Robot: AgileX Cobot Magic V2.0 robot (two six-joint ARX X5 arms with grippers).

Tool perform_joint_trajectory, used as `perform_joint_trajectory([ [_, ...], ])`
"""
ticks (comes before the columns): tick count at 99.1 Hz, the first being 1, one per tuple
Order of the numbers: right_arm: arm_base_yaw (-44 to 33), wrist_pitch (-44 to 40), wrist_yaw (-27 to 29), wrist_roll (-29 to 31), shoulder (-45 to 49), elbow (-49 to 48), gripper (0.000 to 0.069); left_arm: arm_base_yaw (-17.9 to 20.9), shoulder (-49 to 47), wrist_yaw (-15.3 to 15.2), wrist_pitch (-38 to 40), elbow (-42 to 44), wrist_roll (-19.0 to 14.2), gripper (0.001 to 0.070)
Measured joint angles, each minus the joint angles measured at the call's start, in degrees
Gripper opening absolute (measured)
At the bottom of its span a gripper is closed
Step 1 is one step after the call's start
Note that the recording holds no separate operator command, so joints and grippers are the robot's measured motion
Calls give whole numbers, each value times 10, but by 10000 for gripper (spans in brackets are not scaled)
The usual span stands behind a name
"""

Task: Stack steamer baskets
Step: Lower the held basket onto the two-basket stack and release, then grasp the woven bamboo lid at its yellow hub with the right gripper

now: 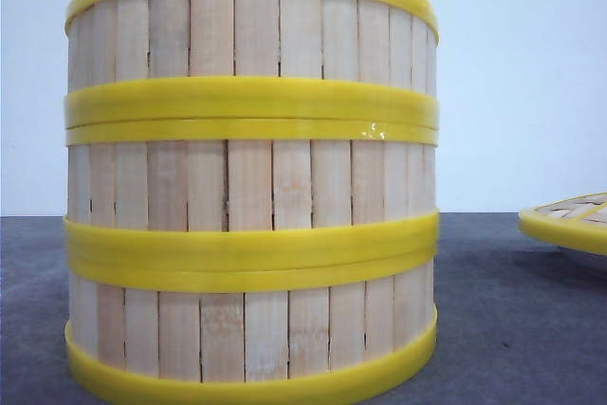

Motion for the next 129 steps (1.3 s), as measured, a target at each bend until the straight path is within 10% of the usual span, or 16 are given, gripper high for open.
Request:
perform_joint_trajectory([
  [129, -71, 146, -16, 9, 191, -120, 191, 0, 0, 0, -4, 0, 0, 228],
])
